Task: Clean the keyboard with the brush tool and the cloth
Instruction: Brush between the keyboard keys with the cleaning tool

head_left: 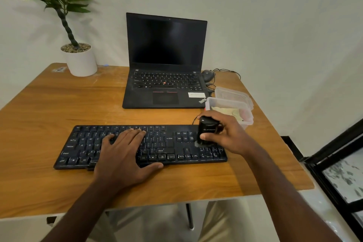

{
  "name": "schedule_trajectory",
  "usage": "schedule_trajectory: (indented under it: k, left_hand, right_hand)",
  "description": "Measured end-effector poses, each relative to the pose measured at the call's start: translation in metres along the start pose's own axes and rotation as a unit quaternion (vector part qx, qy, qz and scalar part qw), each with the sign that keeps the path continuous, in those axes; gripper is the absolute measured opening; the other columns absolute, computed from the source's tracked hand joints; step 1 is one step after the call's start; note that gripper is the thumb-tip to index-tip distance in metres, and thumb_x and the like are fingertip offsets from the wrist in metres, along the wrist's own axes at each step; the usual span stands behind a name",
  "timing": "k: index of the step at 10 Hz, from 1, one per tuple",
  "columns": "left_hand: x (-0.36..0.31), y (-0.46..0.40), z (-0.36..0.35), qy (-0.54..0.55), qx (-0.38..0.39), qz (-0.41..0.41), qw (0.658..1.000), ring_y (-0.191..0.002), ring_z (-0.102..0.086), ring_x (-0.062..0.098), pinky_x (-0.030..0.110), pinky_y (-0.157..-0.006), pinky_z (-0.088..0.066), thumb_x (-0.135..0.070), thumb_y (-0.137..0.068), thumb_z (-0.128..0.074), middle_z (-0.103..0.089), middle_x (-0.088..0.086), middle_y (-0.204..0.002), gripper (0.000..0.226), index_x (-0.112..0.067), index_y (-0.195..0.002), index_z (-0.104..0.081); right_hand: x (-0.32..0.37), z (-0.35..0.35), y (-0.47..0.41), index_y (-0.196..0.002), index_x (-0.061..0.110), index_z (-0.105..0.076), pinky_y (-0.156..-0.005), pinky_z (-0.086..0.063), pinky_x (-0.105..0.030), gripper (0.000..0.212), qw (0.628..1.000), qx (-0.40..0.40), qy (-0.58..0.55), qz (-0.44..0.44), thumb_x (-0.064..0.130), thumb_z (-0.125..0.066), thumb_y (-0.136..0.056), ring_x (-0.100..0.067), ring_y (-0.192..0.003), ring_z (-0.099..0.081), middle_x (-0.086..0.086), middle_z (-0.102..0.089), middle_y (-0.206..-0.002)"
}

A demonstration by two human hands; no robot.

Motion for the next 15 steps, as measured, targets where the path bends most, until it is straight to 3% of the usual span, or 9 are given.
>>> schedule_trajectory:
  k: [1,2,3,5,6,10,12,13,15]
  left_hand:
    - [0.000,0.000,0.000,0.001,-0.003,0.001,1.000,-0.126,-0.055,0.023,0.057,-0.106,-0.036,-0.097,-0.068,-0.034,-0.060,0.005,-0.136,0.108,-0.015,-0.136,-0.057]
    - [0.000,0.000,0.000,0.002,-0.004,0.001,1.000,-0.126,-0.055,0.023,0.057,-0.106,-0.036,-0.097,-0.068,-0.034,-0.060,0.004,-0.136,0.108,-0.016,-0.136,-0.057]
    - [0.000,-0.001,0.000,0.000,-0.004,0.000,1.000,-0.126,-0.055,0.023,0.057,-0.105,-0.037,-0.097,-0.068,-0.034,-0.061,0.005,-0.136,0.108,-0.016,-0.135,-0.057]
    - [-0.001,0.000,0.001,0.002,-0.008,0.001,1.000,-0.126,-0.056,0.023,0.058,-0.105,-0.037,-0.097,-0.069,-0.034,-0.061,0.006,-0.135,0.108,-0.015,-0.134,-0.058]
    - [-0.001,0.000,0.001,-0.001,-0.008,0.003,1.000,-0.126,-0.055,0.023,0.057,-0.106,-0.037,-0.097,-0.069,-0.034,-0.061,0.005,-0.136,0.108,-0.015,-0.135,-0.057]
    - [-0.002,-0.001,0.001,-0.003,-0.002,0.004,1.000,-0.126,-0.055,0.024,0.057,-0.106,-0.037,-0.097,-0.069,-0.032,-0.060,0.005,-0.136,0.108,-0.016,-0.136,-0.056]
    - [-0.001,-0.001,0.001,-0.006,-0.006,0.000,1.000,-0.126,-0.054,0.024,0.057,-0.106,-0.036,-0.097,-0.069,-0.033,-0.060,0.005,-0.136,0.107,-0.017,-0.136,-0.056]
    - [-0.002,-0.002,0.002,-0.008,-0.013,0.000,1.000,-0.125,-0.055,0.024,0.057,-0.104,-0.037,-0.097,-0.069,-0.033,-0.060,0.005,-0.135,0.107,-0.017,-0.136,-0.056]
    - [-0.002,-0.001,-0.002,-0.003,-0.011,-0.008,1.000,-0.125,-0.055,0.024,0.057,-0.105,-0.037,-0.096,-0.070,-0.034,-0.060,0.005,-0.136,0.106,-0.016,-0.136,-0.056]
  right_hand:
    - [-0.002,0.024,0.009,-0.122,0.014,-0.062,-0.072,-0.054,-0.015,0.041,0.999,0.016,0.050,-0.012,0.001,-0.076,-0.085,-0.007,-0.097,-0.066,-0.004,-0.066,-0.107]
    - [-0.002,0.049,0.016,-0.119,0.024,-0.063,-0.073,-0.052,-0.017,0.044,0.996,0.000,0.091,-0.022,0.006,-0.079,-0.083,-0.009,-0.099,-0.064,0.003,-0.067,-0.107]
    - [0.000,0.049,0.017,-0.121,0.019,-0.063,-0.079,-0.052,-0.020,0.044,0.996,-0.070,0.059,-0.005,0.007,-0.080,-0.082,-0.011,-0.103,-0.062,0.009,-0.065,-0.110]
    - [-0.008,0.025,0.019,-0.123,0.014,-0.060,-0.072,-0.055,-0.018,0.044,0.998,-0.048,0.030,-0.015,0.000,-0.076,-0.084,-0.005,-0.098,-0.066,0.000,-0.064,-0.110]
    - [-0.016,0.052,0.030,-0.122,0.025,-0.060,-0.075,-0.053,-0.019,0.048,0.993,-0.054,0.097,-0.032,0.008,-0.080,-0.082,-0.006,-0.100,-0.063,0.007,-0.064,-0.111]
    - [-0.016,0.041,0.022,-0.122,0.022,-0.058,-0.074,-0.051,-0.018,0.046,0.980,-0.167,0.103,0.011,0.012,-0.081,-0.083,-0.009,-0.097,-0.062,0.017,-0.063,-0.105]
    - [-0.022,0.040,0.034,-0.122,0.024,-0.059,-0.076,-0.053,-0.023,0.047,0.987,-0.124,0.101,-0.015,0.010,-0.081,-0.083,-0.011,-0.099,-0.062,0.014,-0.063,-0.106]
    - [-0.018,0.053,0.040,-0.122,0.020,-0.059,-0.075,-0.050,-0.017,0.047,0.985,-0.127,0.117,-0.019,0.008,-0.081,-0.081,-0.005,-0.099,-0.060,0.011,-0.062,-0.107]
    - [-0.021,0.036,0.040,-0.122,0.019,-0.059,-0.075,-0.053,-0.024,0.044,0.985,-0.152,0.082,-0.016,0.009,-0.079,-0.084,-0.010,-0.097,-0.061,0.014,-0.063,-0.103]
Point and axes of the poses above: each hand's wrist, its own y-axis away from the middle knuckle, its own z-axis out of the back of the hand, x = y × z, the point moved 4 cm from there along -y, towards the middle knuckle
